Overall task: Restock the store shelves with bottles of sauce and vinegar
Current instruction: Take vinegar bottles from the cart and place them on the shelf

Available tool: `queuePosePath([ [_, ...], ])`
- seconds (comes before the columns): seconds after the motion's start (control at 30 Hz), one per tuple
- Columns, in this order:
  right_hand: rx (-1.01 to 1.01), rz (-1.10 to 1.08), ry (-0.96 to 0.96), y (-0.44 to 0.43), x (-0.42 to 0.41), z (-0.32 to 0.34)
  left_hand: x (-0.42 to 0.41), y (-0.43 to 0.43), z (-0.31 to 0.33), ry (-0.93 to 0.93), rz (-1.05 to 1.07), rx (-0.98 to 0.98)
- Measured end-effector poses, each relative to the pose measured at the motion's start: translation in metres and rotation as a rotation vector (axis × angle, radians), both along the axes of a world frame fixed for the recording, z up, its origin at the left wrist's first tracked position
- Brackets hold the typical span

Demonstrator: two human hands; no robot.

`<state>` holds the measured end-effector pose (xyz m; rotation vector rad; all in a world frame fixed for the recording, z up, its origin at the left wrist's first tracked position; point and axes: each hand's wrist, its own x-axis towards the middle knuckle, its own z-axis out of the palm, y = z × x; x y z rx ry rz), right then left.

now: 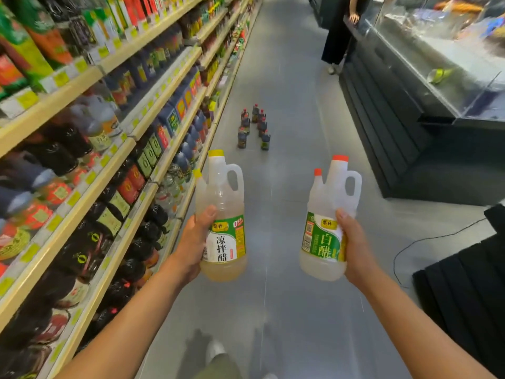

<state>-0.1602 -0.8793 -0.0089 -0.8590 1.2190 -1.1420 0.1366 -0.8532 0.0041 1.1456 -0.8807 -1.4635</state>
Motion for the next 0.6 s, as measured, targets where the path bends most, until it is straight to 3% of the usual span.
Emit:
queuePosePath([
  [0.6, 0.023, -0.107, 0.019, -0.345, 0.036, 0.000, 0.032, -0.380, -0.018, -0.021, -0.014, 0.032],
])
